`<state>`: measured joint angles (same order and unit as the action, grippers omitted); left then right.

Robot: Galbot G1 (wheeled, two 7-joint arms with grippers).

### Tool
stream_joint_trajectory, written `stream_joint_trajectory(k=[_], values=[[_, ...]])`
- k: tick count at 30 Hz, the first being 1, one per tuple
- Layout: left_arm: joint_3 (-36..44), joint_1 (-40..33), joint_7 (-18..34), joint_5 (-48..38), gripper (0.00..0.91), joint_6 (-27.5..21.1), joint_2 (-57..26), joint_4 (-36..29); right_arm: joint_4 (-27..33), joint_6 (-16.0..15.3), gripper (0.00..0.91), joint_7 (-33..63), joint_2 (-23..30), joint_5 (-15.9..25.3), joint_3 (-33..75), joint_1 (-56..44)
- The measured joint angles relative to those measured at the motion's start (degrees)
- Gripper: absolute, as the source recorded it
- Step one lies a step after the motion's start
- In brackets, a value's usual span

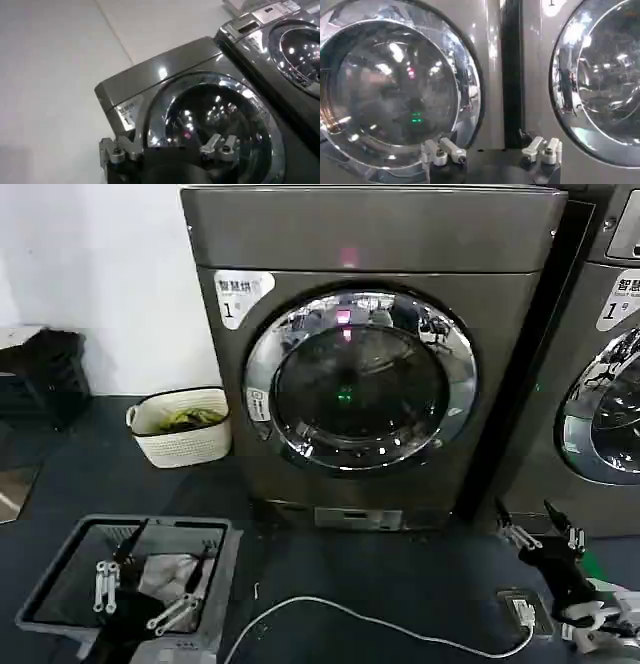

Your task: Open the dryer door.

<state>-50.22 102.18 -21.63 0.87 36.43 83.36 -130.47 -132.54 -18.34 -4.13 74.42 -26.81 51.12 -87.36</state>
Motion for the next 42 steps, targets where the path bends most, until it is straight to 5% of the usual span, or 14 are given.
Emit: stream_joint_trajectory(k=[10, 20, 27, 42], values=[[0.12, 0.01, -0.04, 0.28, 0.907, 0.11, -0.01, 0.14, 3.91, 2.25, 0.907, -4.03, -5.49, -1.79, -4.80, 5.93], [0.07, 0.09, -0.09, 0.77, 0.907, 0.05, 0.06, 0.05, 12.28, 10.82, 0.907, -10.48, -13.29, -2.22, -12.96, 14.11], [0.05, 0.43, -0.27, 0.95, 0.907, 0.02, 0.46, -0.20, 16.99, 13.67, 0.907, -14.48, -16.53, -3.93, -18.79, 19.13], [-0.07, 1.31, -0.54, 1.73, 0.907, 0.33, 1.53, -0.78, 27.42, 16.27, 0.907, -16.56, -19.00, -5.84, -33.90, 37.14]])
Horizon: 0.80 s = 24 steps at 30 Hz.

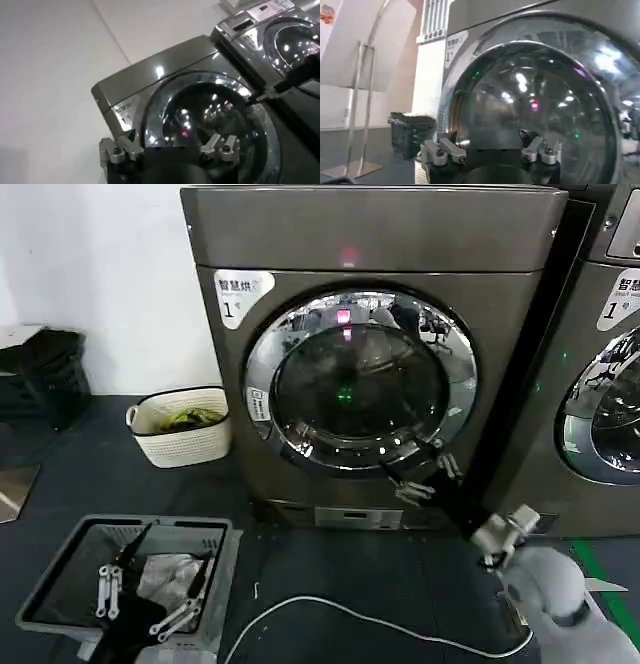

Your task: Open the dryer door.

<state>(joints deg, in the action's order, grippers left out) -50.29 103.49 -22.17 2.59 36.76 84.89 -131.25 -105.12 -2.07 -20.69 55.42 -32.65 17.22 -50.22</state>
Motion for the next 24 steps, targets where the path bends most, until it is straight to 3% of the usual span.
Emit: stream_joint_trajectory(k=[24], values=[[0.28, 0.80, 0.09, 1.64, 0.907, 1.46, 1.94, 0.33, 14.54, 2.39, 0.907, 1.34, 7.70, 3.10, -17.92, 20.03]])
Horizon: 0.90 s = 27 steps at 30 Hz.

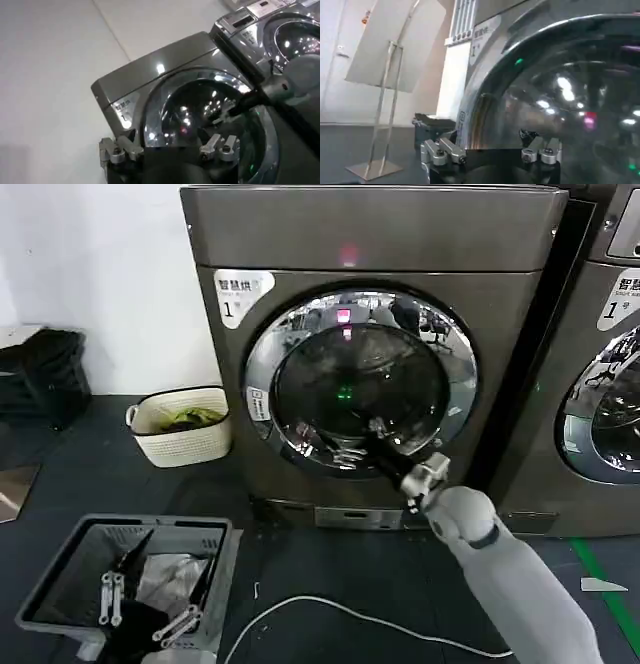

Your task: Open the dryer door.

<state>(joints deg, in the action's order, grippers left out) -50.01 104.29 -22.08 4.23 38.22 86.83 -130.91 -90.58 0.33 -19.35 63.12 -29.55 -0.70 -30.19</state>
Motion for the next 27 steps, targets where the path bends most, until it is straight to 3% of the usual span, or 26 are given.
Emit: stream_joint_trajectory(k=[27], values=[[0.16, 0.05, 0.02, 1.41, 0.907, 1.01, 1.75, 0.21, 13.12, 3.42, 0.907, 0.53, 8.92, 1.42, -8.66, 10.03]])
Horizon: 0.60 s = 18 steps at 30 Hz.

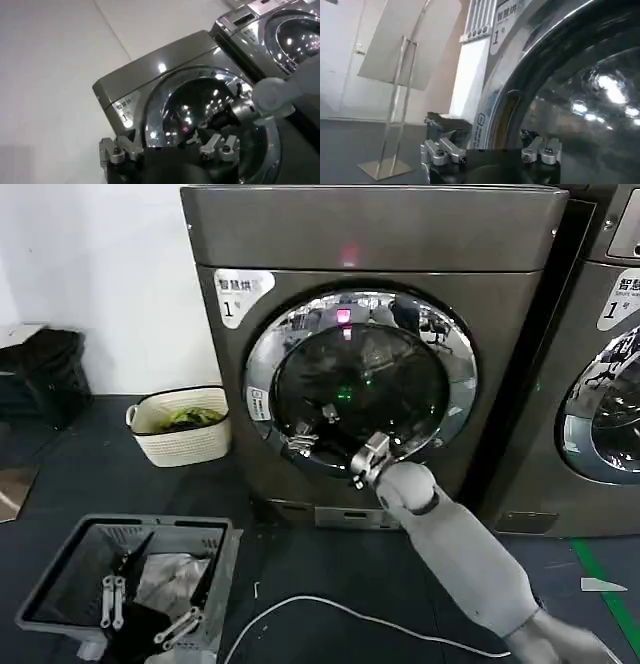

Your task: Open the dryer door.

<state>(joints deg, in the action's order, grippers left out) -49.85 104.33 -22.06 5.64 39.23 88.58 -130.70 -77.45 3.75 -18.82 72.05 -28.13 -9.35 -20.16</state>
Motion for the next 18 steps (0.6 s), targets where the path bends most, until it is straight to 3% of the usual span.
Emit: stream_joint_trajectory(k=[18], values=[[-0.27, 0.73, 0.17, 0.09, 0.907, 0.70, 0.52, -0.14, 10.96, 3.86, 0.907, -4.99, 6.26, 0.38, -2.01, 5.68]])
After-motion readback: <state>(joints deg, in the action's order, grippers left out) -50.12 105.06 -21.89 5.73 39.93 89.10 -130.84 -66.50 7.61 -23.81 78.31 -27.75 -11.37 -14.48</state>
